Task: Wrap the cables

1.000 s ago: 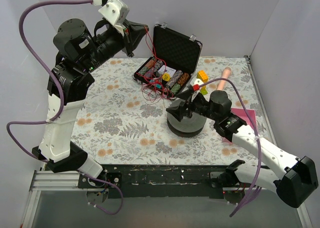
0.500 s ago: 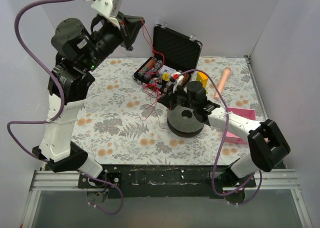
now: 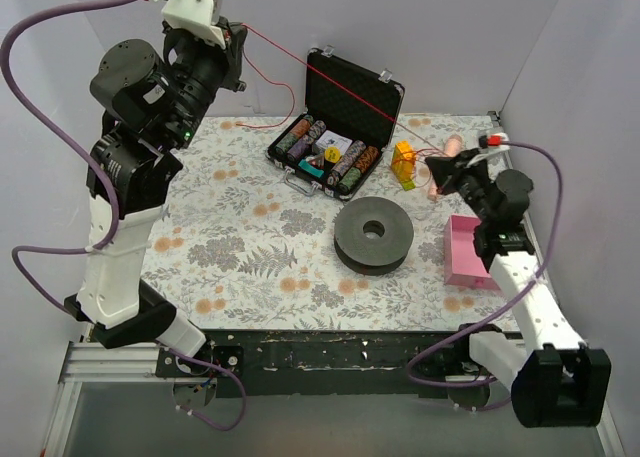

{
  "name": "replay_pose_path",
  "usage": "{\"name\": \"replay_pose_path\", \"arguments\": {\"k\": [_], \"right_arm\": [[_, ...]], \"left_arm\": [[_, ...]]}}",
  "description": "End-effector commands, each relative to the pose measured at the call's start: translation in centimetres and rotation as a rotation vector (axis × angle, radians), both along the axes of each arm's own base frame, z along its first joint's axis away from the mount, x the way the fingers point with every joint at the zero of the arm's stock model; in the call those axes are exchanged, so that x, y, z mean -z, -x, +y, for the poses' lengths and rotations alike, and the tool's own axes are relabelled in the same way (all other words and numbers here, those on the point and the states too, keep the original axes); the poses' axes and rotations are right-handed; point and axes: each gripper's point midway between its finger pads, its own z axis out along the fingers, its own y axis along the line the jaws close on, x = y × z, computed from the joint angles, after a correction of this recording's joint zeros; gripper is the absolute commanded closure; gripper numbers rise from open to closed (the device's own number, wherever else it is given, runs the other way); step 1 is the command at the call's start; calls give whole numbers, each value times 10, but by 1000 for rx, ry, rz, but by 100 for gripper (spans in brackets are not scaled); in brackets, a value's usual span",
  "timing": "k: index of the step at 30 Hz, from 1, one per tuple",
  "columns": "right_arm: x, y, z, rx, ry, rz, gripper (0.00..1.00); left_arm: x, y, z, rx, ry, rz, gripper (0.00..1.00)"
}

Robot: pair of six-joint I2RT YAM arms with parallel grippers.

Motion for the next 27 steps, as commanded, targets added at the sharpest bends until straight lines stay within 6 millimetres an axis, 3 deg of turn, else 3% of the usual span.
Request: {"name": "replay_pose_path", "arguments": {"k": [1, 5, 8, 10, 15, 20, 23, 27], "right_arm": [[59, 6, -101, 338, 17, 241, 99], [54, 13, -153, 478, -13, 268, 99], [39, 18, -164, 504, -16, 248, 99], [13, 24, -166, 524, 0, 181, 99], [-63, 51, -186, 672, 107, 42, 99], [-144, 84, -195, 779, 173, -120, 99], [-171, 96, -194, 799, 171, -181, 99], [-171, 99, -193, 795, 175, -172, 99]], "left_arm": [[-93, 59, 110, -330, 188, -289, 100], [-105, 74, 136, -432, 183, -336, 100], [-105, 79, 135, -419, 149, -344, 100], [-92, 71, 109, -308, 73, -313, 100], [-19, 42, 19, 50, -123, -138, 100], [18, 24, -20, 182, -137, -42, 100], [33, 21, -35, 237, -141, -5, 100], [60, 17, -52, 308, -166, 52, 100]]}}
